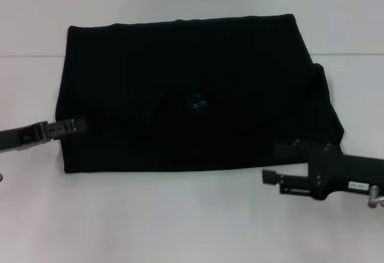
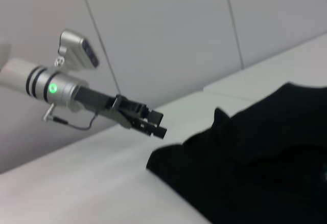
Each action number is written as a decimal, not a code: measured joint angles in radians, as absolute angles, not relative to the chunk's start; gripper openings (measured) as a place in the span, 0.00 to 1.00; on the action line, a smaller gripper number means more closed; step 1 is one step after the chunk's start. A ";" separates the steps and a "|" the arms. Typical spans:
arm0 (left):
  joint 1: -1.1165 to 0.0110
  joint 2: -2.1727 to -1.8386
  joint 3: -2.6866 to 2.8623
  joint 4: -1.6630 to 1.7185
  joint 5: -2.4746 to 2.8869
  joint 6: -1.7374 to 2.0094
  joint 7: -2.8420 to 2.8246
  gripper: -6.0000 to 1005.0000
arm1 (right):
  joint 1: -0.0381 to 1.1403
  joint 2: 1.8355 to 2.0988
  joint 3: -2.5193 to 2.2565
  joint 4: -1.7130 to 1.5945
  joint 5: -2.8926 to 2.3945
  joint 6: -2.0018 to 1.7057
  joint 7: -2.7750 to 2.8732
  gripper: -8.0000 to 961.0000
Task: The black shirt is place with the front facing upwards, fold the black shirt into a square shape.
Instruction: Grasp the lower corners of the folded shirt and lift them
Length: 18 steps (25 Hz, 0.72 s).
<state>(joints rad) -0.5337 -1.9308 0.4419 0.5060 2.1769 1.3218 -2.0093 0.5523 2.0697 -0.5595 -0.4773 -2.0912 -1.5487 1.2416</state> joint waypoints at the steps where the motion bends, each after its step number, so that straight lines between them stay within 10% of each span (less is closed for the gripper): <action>1: -0.534 -1.931 0.442 0.506 2.177 1.322 -2.009 0.85 | 0.552 2.070 -0.559 -0.477 -2.091 -1.549 1.242 0.85; 18: -0.525 -1.949 0.574 0.497 2.177 1.258 -2.011 0.84 | 0.557 2.086 -0.573 -0.463 -2.112 -1.523 1.238 0.85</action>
<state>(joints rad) -0.5248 -1.9489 0.5743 0.4971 2.1772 1.2579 -2.0110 0.5568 2.0862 -0.5726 -0.4628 -2.1124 -1.5226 1.2384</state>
